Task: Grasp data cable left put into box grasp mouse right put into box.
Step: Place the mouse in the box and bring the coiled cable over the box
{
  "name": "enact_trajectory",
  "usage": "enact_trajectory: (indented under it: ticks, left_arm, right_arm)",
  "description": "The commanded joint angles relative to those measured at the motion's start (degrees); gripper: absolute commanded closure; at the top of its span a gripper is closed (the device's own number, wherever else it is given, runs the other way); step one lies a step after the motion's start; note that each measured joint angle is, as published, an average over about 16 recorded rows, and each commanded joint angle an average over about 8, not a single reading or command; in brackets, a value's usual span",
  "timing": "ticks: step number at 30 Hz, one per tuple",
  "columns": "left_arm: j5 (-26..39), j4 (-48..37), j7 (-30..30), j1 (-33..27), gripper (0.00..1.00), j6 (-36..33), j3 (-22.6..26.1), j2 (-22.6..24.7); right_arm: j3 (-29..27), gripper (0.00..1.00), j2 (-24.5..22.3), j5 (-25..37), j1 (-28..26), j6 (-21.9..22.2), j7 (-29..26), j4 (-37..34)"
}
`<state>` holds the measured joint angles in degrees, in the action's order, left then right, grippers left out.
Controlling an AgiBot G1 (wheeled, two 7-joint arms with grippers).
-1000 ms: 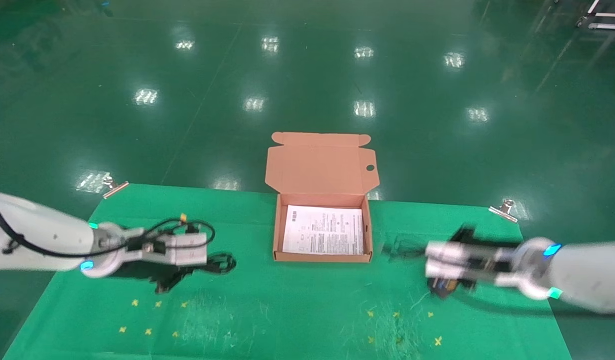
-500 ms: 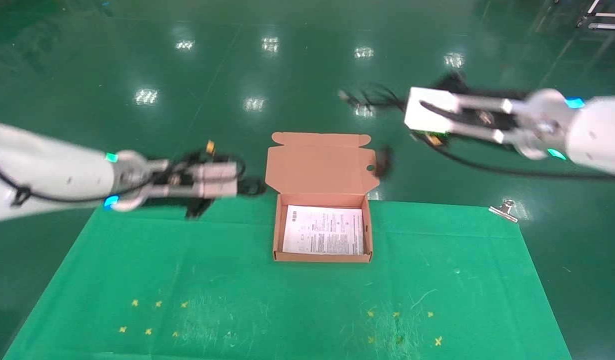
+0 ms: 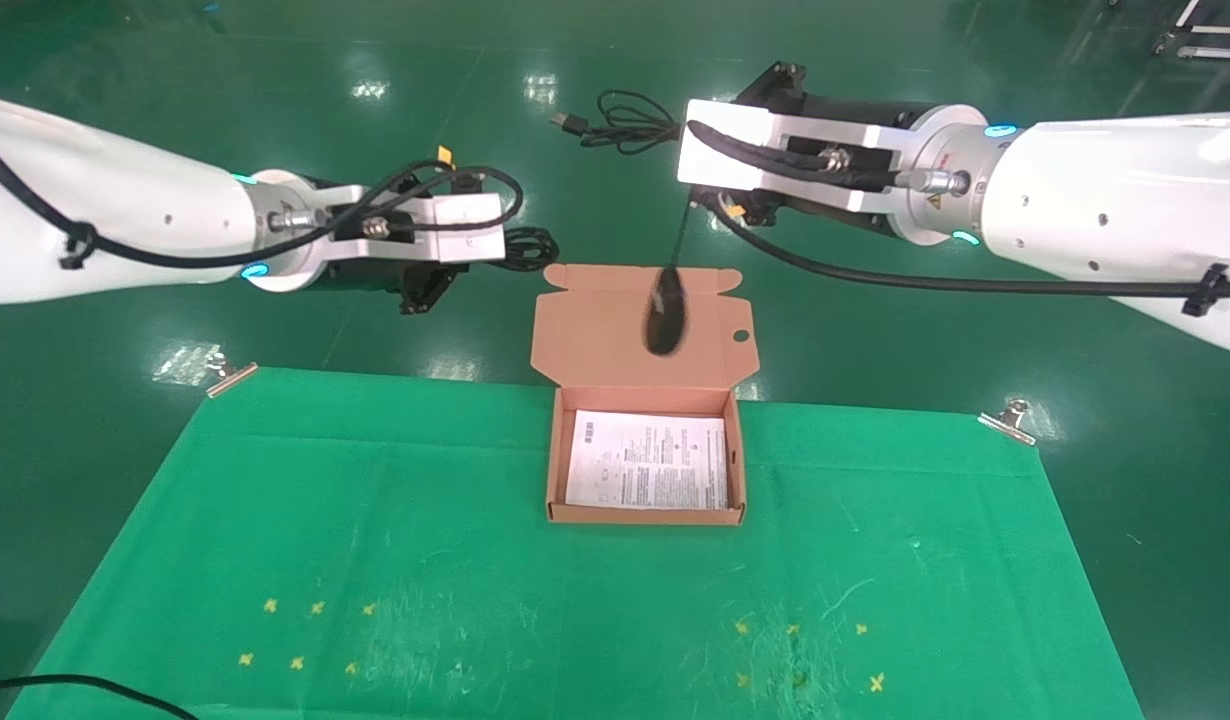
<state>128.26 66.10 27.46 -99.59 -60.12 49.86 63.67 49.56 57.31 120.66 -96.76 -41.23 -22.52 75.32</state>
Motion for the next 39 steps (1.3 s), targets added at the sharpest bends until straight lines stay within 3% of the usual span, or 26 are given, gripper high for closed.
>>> enact_trajectory:
  ticks: [1, 11, 24, 39]
  left_arm:
    - [0.0, -0.6, 0.0, -0.6, 1.0, 0.2, -0.1, 0.4]
    - [0.6, 4.3, 0.8, 1.6, 1.0, -3.5, 0.7, -3.9]
    - [2.7, 7.8, 5.7, 3.3, 1.0, -8.6, 1.2, -8.0]
    - [3.5, 8.8, 7.1, 3.8, 1.0, -9.8, 1.3, -8.8]
  right_arm:
    - [0.0, 1.0, 0.6, 0.1, -0.3, 0.1, 0.0, -0.1]
    - [1.0, 1.0, 0.4, -0.9, 3.1, -0.5, -0.9, -0.5]
    - [3.0, 1.0, 5.5, -2.6, 6.7, 1.8, 0.8, -6.6]
    - [3.0, 1.0, 6.2, -8.0, 11.9, 4.1, 1.4, -11.5]
